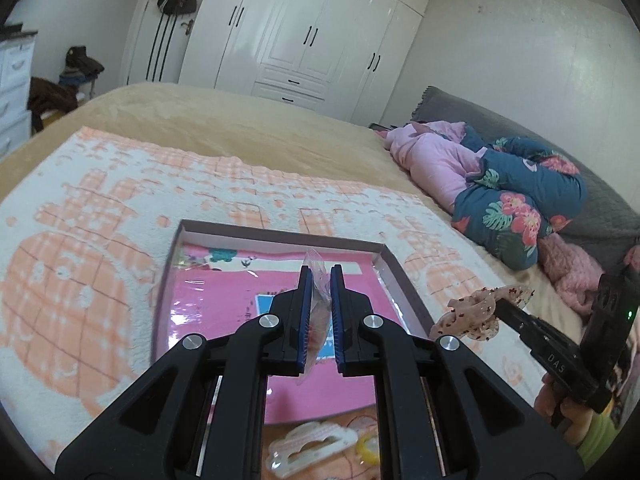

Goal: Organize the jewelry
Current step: 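Lower the packet into the box with the left tool while the right tool places the bow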

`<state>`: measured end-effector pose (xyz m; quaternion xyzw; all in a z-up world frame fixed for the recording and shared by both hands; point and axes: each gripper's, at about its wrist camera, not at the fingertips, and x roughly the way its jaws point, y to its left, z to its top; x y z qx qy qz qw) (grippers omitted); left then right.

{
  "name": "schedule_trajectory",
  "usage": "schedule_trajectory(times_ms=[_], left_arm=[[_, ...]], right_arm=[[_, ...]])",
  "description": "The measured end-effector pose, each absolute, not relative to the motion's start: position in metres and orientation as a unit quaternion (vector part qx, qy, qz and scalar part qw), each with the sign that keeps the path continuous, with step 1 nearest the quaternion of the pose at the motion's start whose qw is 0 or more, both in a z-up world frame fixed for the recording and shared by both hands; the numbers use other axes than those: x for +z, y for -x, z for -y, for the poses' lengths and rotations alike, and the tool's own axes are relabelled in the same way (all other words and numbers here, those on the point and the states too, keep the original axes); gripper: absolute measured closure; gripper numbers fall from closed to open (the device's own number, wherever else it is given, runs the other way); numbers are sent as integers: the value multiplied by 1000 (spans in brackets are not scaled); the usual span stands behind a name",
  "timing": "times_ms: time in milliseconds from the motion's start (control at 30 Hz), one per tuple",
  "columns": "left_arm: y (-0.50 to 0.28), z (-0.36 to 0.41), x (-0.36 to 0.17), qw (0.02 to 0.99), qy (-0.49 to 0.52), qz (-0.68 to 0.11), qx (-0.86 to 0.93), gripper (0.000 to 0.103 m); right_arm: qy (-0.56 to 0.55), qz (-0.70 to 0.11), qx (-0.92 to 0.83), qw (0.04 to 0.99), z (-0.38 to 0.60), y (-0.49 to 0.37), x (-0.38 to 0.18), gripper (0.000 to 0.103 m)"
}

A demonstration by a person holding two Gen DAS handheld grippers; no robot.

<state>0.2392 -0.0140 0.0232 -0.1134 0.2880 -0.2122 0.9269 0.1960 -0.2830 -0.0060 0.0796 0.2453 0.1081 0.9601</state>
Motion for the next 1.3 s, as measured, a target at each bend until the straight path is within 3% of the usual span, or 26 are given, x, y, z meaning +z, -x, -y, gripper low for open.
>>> schedule_trajectory(times_ms=[1300], left_arm=[[-272, -1, -29, 908, 141, -349, -185, 97]], right_arm=[[-96, -358, 116, 922, 251, -271, -52, 93]])
